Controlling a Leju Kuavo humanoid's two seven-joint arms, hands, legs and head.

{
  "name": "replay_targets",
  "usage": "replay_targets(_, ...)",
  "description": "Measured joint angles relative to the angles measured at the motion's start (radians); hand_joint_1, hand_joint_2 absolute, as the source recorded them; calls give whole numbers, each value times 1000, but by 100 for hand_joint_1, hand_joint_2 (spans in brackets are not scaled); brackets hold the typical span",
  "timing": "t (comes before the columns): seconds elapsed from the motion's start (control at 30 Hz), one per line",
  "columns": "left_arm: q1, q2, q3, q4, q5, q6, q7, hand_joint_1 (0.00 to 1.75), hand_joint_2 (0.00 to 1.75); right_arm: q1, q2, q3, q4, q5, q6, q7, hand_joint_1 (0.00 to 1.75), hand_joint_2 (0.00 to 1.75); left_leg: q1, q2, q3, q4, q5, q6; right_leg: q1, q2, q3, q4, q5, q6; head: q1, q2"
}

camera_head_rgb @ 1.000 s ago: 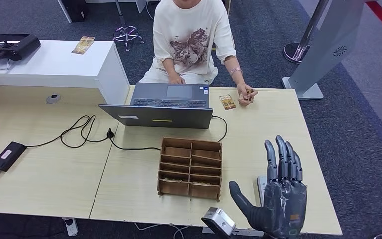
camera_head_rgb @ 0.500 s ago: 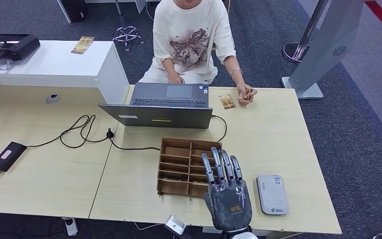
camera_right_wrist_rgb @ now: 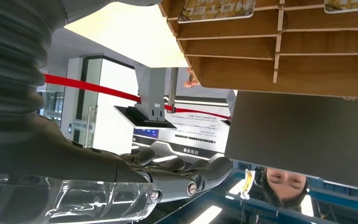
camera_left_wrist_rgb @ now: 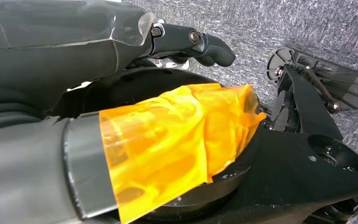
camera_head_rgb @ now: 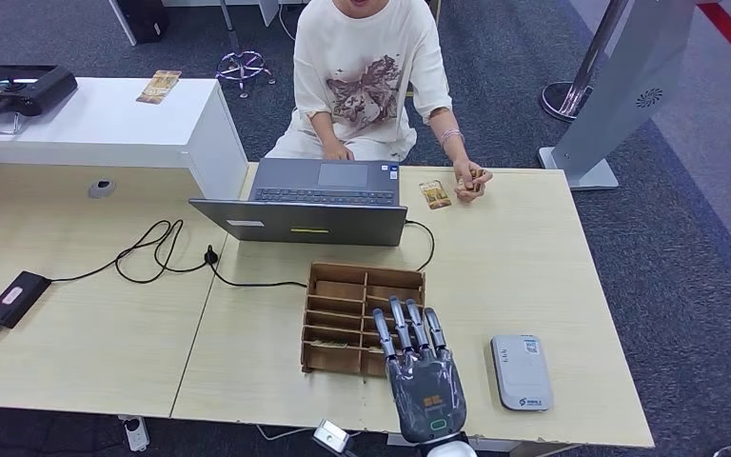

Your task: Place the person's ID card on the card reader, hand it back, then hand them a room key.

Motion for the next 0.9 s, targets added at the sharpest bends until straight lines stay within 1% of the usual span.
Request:
replay_targets(0.23,0,0,0,0,0,-1,0,0,0,4,20,-14,44,0,16,-1,0,175,0,0,0,0,0,0,0,0,0,0,0,0,0,0)
replay_targets(0.9,0,0,-2,0,2,-1,0,0,0,63,105,-129,139,0,41,-21,0,175,0,0,0,0,0,0,0,0,0,0,0,0,0,0)
